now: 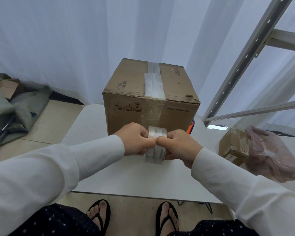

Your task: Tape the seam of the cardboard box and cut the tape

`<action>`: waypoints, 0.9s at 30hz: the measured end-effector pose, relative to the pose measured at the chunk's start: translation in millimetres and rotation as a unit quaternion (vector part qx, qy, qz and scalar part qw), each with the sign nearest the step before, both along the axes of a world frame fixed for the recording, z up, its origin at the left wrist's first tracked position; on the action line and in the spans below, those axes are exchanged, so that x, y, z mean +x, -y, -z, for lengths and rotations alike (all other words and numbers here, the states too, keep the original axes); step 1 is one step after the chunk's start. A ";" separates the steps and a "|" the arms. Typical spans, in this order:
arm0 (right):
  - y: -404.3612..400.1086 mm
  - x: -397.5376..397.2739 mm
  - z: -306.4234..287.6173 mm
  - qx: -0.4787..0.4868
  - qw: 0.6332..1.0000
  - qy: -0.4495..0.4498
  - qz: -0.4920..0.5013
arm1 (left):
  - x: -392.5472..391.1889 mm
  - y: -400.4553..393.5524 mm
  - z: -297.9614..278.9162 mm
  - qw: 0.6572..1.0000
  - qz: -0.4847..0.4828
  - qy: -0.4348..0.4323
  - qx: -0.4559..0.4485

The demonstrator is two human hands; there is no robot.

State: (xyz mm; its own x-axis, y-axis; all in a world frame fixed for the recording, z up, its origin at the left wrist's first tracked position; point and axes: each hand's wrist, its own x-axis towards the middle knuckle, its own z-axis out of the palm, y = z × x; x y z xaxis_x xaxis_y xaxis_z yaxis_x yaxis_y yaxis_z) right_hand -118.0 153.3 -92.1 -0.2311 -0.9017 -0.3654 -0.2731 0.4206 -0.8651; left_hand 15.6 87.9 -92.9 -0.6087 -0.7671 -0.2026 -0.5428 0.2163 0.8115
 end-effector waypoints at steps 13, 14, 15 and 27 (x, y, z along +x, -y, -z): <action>0.8 -4.9 -1.8 -0.008 0.998 -0.060 -0.004 | -4.5 -1.8 0.4 0.997 0.004 -0.002 -0.076; 0.7 -5.2 -2.6 -0.010 0.998 -0.066 -0.004 | -4.7 -2.1 -0.2 0.997 0.002 -0.004 -0.078; 0.6 -5.2 -3.7 -0.011 0.997 -0.070 -0.005 | -4.8 -2.5 -0.7 0.997 0.002 -0.005 -0.079; -4.2 -4.9 -9.9 0.007 0.991 -0.121 -0.056 | -4.6 -2.3 1.7 0.994 0.016 0.011 -0.106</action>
State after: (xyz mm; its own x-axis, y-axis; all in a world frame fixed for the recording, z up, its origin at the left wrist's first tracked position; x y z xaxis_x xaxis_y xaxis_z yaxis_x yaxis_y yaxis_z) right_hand -122.9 157.5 -82.2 -0.2118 -0.9223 -0.3233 -0.5179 0.3864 -0.7632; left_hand 11.0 90.2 -94.6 -0.6308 -0.7743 -0.0508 -0.5493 0.3992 0.7341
